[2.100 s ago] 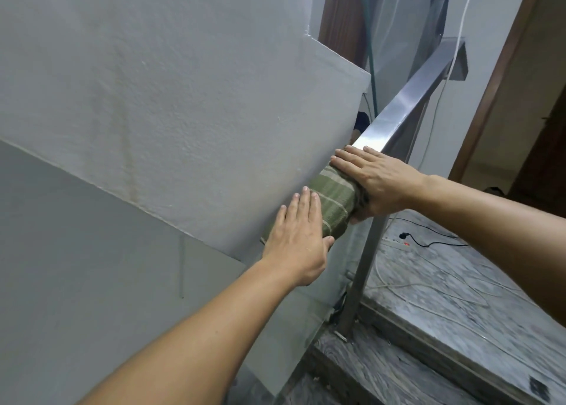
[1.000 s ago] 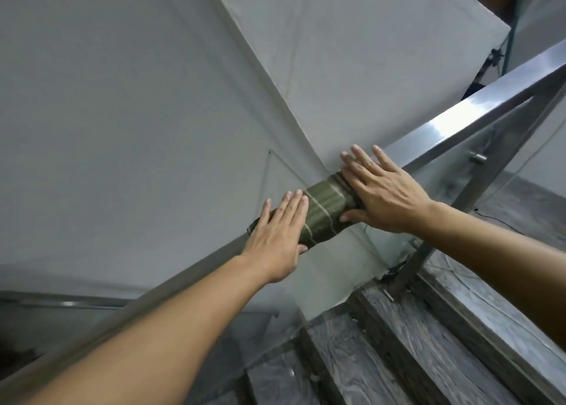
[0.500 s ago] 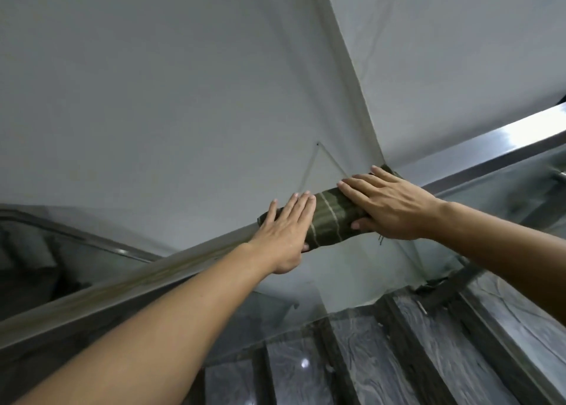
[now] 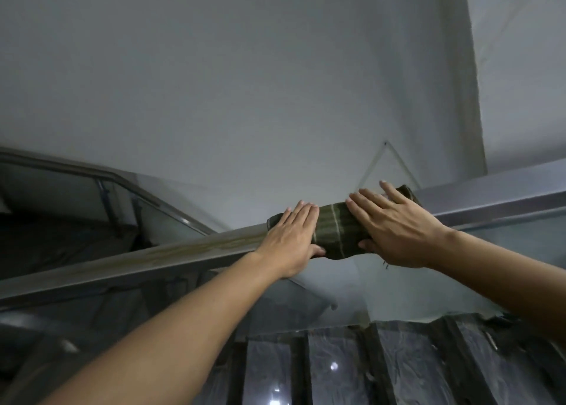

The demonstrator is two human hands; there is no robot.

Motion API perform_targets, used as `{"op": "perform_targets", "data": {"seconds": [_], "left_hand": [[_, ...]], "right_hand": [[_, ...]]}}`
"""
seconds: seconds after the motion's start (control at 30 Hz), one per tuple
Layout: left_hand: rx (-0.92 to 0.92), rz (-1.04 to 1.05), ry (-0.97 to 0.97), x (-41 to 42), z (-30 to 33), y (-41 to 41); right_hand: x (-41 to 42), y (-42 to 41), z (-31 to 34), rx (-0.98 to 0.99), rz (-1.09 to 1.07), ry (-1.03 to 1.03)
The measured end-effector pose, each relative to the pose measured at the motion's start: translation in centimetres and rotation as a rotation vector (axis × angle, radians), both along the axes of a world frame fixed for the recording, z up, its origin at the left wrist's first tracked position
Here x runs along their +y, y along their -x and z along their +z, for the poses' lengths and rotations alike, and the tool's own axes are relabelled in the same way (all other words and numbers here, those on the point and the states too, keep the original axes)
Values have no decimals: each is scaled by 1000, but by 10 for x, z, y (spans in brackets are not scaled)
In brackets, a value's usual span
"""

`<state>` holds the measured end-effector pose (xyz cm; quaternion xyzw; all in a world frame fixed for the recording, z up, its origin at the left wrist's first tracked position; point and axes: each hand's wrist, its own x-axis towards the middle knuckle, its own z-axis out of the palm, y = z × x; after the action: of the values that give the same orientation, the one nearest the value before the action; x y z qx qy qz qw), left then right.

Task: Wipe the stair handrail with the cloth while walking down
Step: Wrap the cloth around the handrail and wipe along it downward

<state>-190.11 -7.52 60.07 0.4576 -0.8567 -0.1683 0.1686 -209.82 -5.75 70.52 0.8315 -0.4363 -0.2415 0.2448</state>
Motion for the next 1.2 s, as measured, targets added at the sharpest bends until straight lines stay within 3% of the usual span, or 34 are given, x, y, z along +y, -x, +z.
{"op": "perform_targets", "data": {"seconds": [0.43, 0.87, 1.2], "left_hand": [[-53, 81, -20, -1, -68, -94], [-14, 112, 78, -7, -134, -193], [13, 175, 37, -8, -208, -300]], "right_hand": [[-23, -85, -50, -32, 124, -155], [-33, -184, -126, 5, 145, -84], [-36, -299, -197, -6, 164, -105]]}}
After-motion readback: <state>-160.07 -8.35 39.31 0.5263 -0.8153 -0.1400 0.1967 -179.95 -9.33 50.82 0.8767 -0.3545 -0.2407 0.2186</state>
